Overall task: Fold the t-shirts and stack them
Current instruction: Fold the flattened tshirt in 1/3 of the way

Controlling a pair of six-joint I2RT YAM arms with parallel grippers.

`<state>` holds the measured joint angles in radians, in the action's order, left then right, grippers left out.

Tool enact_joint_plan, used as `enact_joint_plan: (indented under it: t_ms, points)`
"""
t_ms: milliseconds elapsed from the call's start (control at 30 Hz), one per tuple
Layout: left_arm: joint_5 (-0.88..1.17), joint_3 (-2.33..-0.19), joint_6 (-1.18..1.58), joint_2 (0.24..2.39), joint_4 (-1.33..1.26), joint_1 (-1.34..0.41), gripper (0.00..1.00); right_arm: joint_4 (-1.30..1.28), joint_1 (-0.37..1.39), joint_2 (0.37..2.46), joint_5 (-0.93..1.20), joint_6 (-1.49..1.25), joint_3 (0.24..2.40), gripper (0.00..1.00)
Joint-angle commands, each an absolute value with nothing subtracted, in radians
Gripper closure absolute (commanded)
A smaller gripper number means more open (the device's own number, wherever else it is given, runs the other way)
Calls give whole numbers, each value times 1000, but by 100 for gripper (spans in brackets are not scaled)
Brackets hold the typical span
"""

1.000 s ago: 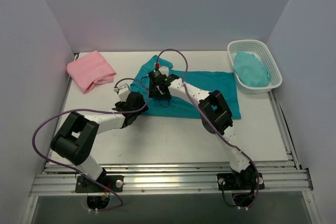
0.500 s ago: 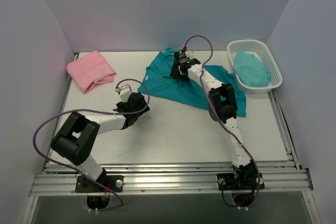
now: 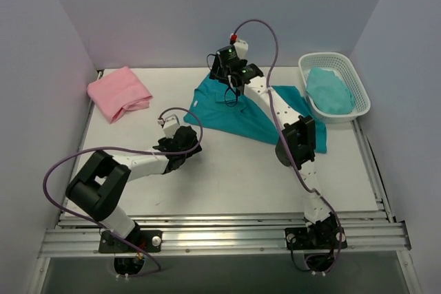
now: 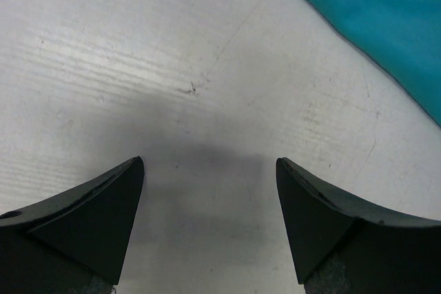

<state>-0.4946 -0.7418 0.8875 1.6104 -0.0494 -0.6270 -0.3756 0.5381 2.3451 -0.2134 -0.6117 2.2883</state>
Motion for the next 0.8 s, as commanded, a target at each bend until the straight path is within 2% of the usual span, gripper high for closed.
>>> enact_joint_plan:
  t_ms: [0, 233, 767]
  points:
    - [-520, -755, 916, 1557, 74, -650, 14, -365, 486, 2330, -211, -575, 2401, 40]
    - [-560, -736, 916, 1468, 100, -653, 14, -250, 492, 2330, -97, -630, 2191, 42]
    - [-584, -695, 908, 1391, 126, -657, 14, -173, 514, 2416, -66, -676, 2108, 45]
